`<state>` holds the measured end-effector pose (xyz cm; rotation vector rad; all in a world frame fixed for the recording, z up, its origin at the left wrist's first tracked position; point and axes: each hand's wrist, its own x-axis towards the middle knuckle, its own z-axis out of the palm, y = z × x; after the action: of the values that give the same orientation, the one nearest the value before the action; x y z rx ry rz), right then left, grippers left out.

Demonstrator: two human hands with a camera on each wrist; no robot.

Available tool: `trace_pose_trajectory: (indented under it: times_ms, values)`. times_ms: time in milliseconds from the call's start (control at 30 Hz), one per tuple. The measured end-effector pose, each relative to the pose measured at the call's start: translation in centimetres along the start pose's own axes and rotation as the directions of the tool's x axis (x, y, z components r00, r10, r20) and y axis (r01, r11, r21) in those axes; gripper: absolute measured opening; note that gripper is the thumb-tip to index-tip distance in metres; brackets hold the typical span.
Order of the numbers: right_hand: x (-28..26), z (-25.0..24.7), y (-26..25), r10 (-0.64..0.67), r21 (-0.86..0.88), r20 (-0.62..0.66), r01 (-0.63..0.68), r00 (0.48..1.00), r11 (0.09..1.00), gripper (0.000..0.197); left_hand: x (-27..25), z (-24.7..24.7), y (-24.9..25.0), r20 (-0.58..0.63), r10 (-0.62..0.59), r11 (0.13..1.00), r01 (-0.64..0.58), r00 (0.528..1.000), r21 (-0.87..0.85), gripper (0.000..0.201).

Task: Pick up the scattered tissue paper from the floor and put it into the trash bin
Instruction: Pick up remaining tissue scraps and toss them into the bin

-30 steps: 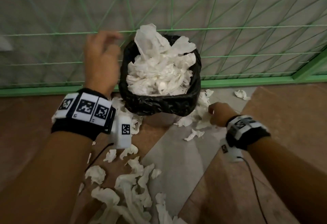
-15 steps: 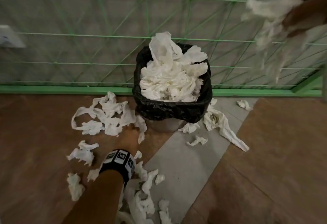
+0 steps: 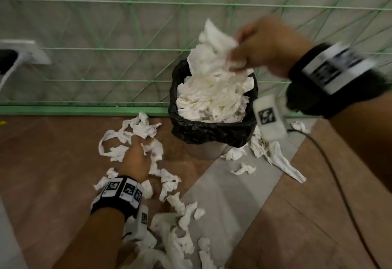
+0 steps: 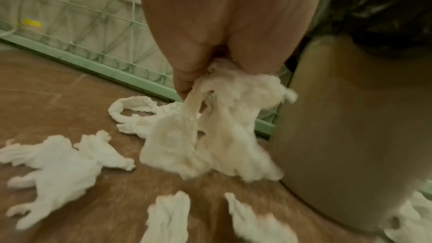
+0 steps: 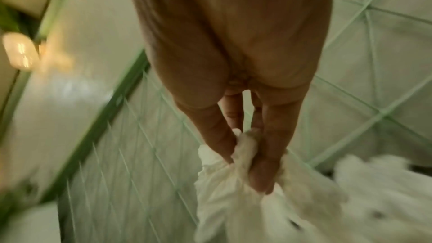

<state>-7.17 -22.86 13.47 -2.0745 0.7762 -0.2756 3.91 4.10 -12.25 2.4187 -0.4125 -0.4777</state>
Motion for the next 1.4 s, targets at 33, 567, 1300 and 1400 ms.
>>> trace_pose_trajectory:
  times_ms: [33, 567, 1300, 1400]
  values:
    - [0.0, 1.6, 1.3, -0.030, -0.157, -0.040, 0.023, 0.999, 0.987, 0.014, 0.2, -0.6, 0.1, -0.019, 0.006, 1.000, -0.005, 1.000, 0.027, 0.032]
    - [0.0, -0.4, 7.6, -0.096, -0.326, -0.363, -0.030, 0.927, 0.945, 0.020, -0.4, -15.3, 23.4, -0.311, 0.401, 0.766, -0.501, 0.862, -0.403, 0.015]
    - [-4.7, 10.4, 31.1, 0.346, -0.671, -0.010, -0.263, 0.938, 0.694, 0.029, 0.2, -1.8, 20.6, 0.192, 0.549, 0.751, -0.581, 0.813, 0.315, 0.042]
    - [-4.0, 8.8, 30.0, 0.368, -0.679, -0.040, -0.295, 0.929, 0.672, 0.020, -0.5, -3.4, 21.1, 0.167, 0.586, 0.773, -0.609, 0.793, 0.179, 0.051]
